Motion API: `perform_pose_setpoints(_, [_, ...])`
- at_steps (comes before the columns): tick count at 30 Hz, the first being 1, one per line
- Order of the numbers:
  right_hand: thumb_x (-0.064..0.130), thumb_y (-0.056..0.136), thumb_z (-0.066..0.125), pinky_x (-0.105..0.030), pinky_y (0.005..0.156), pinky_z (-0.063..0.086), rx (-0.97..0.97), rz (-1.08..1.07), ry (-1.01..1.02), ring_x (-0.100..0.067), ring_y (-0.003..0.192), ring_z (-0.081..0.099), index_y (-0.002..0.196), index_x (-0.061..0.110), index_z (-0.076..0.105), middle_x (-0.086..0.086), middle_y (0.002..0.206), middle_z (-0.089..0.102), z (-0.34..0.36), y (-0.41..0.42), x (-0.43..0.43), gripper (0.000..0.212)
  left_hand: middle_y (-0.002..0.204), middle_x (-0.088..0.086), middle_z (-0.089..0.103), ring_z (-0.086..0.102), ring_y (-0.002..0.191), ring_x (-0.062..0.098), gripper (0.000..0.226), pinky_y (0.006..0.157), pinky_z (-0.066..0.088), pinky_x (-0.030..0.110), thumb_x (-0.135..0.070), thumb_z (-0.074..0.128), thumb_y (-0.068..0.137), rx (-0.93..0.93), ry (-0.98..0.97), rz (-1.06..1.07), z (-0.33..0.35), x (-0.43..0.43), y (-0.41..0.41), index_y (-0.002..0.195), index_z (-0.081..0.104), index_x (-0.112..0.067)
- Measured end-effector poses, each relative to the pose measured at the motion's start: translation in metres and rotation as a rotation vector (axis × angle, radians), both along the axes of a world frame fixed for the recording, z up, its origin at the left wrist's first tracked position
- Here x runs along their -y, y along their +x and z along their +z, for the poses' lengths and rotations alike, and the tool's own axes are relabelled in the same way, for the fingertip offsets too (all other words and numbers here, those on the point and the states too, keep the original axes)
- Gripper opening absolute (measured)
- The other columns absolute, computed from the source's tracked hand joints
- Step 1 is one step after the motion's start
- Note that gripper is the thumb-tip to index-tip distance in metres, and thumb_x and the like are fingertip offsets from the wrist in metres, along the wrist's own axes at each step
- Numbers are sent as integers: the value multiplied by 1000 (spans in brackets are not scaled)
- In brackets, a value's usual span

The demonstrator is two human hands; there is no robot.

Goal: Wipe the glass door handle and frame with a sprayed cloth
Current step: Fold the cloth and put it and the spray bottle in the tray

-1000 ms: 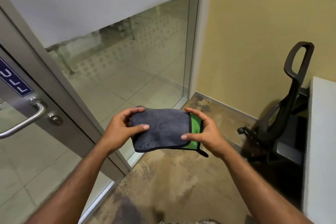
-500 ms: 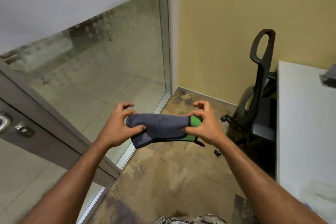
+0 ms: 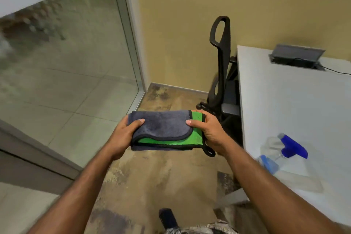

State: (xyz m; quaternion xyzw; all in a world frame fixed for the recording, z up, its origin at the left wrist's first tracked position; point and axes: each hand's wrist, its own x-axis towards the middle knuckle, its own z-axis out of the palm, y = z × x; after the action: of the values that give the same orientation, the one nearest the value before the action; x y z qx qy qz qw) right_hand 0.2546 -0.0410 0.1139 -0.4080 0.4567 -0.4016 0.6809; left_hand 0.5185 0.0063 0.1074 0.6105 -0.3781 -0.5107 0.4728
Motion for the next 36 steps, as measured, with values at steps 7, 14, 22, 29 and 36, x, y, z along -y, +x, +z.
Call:
perform_pose_setpoints(7, [2, 80, 77, -29, 74, 60, -105, -179, -62, -15, 81, 71, 107, 10, 65, -3, 93, 72, 2, -57, -65, 31, 99, 0, 78, 74, 88, 15, 13, 76, 55, 29, -13, 61, 100, -30, -2, -98, -6, -26, -56, 110, 67, -19])
perform_pose_setpoints(14, [9, 81, 76, -39, 84, 61, -163, -346, -61, -28, 96, 70, 106, 17, 64, -13, 106, 70, -8, -133, -125, 29, 102, 11, 77, 73, 92, 28, 15, 73, 57, 31, -15, 64, 99, -3, 45, -264, -1, -44, -133, 112, 67, -11])
perform_pose_setpoints(22, [32, 59, 85, -47, 80, 59, -169, -431, -107, -28, 87, 69, 99, 18, 67, -13, 95, 71, -6, -245, -164, 46, 99, 3, 76, 75, 91, 23, 30, 77, 60, 33, -34, 72, 82, 114, -20, -537, 51, -36, -243, 109, 66, -22])
perform_pose_setpoints(29, [25, 57, 91, -33, 52, 53, -100, -269, -129, -31, 66, 62, 92, 14, 59, -21, 79, 64, 6, -372, -170, 49, 104, -9, 74, 72, 98, 14, 54, 85, 61, 41, -63, 72, 68, 386, -248, -847, 110, 8, -367, 112, 68, -32])
perform_pose_setpoints(36, [10, 69, 79, -37, 52, 57, -129, -450, -29, -28, 68, 67, 100, 11, 50, -13, 80, 70, -16, -449, -156, 42, 125, -7, 62, 59, 116, 16, 59, 104, 49, 37, -51, 76, 87, 826, -322, -1090, 123, 79, -514, 136, 60, -22])
